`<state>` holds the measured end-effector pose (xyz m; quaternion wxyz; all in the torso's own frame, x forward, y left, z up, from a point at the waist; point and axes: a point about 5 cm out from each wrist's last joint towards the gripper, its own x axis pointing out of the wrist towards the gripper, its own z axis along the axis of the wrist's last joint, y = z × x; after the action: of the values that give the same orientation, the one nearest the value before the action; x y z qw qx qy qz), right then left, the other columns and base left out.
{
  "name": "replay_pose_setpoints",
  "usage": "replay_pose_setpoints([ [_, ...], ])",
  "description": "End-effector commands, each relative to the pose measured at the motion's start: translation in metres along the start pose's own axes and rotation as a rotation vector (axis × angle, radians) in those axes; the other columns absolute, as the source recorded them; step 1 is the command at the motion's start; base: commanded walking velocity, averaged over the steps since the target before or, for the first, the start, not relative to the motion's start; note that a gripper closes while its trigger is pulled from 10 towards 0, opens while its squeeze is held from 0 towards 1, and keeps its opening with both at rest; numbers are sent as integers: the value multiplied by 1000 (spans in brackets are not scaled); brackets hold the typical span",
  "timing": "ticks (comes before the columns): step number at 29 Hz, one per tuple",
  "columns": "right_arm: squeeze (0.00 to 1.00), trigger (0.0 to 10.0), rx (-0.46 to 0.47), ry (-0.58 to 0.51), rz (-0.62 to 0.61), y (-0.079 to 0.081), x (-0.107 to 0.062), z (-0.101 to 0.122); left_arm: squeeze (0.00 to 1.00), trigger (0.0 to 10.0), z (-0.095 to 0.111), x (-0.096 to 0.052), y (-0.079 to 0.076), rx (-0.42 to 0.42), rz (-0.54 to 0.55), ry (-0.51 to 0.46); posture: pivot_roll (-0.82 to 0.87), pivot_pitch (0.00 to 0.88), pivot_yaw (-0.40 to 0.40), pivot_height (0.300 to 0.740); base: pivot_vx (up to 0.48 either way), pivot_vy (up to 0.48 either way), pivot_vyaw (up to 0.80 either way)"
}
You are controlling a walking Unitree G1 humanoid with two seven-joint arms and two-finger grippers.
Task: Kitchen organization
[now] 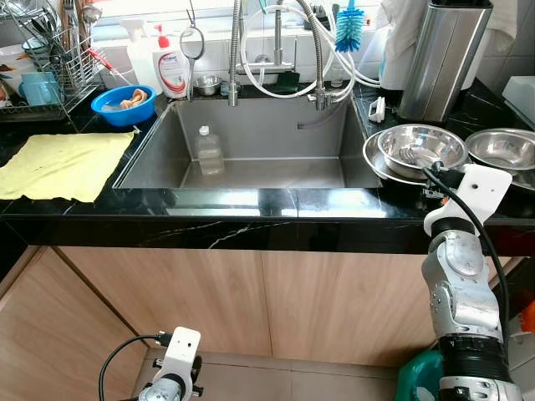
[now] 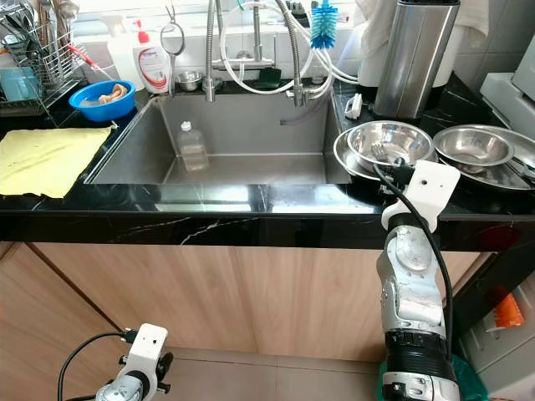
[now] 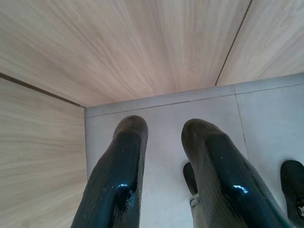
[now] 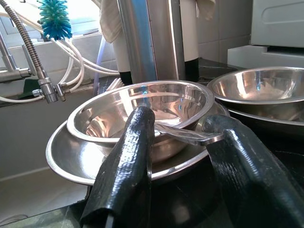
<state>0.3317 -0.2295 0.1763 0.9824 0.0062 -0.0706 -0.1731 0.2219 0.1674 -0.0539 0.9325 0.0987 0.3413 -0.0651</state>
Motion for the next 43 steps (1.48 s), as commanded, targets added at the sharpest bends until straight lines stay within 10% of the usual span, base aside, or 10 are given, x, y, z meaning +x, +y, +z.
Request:
replay_pose_setpoints([
  [1, 0, 10000, -1, -10, 6, 4, 2, 3, 0, 10000, -3, -1, 3, -1, 4, 21, -52, 0, 81, 740, 0, 0, 0],
  [2, 0, 1686, 0, -11, 8, 5, 2, 3, 0, 10000, -4, -1, 4, -2, 6, 23, -52, 0, 81, 740, 0, 0, 0],
  [4, 0, 0, 1, -13, 11, 6, 2, 4, 0, 10000, -4, -1, 4, -3, 8, 26, -51, 0, 82, 740, 0, 0, 0],
  [34, 0, 0, 18, -86, 74, 20, 6, 18, 0, 10000, -4, 0, 3, -12, 7, 37, -52, 0, 86, 740, 0, 0, 0],
  [40, 0, 0, -91, -147, 130, 30, 5, 25, 0, 10000, -5, 0, 3, -11, 8, 39, -49, 0, 82, 740, 0, 0, 0],
  [41, 0, 2235, -96, -148, 134, 31, 5, 25, 0, 10000, -5, 0, 3, -12, 8, 38, -49, 0, 82, 740, 0, 0, 0],
  [42, 0, 2235, -100, -149, 137, 31, 5, 25, 0, 10000, -5, 0, 3, -12, 8, 38, -49, 0, 82, 740, 0, 0, 0],
  [43, 0, 10000, -111, -163, 151, 34, 5, 27, 0, 10000, -5, 0, 3, -12, 9, 38, -47, 0, 80, 740, 0, 0, 0],
])
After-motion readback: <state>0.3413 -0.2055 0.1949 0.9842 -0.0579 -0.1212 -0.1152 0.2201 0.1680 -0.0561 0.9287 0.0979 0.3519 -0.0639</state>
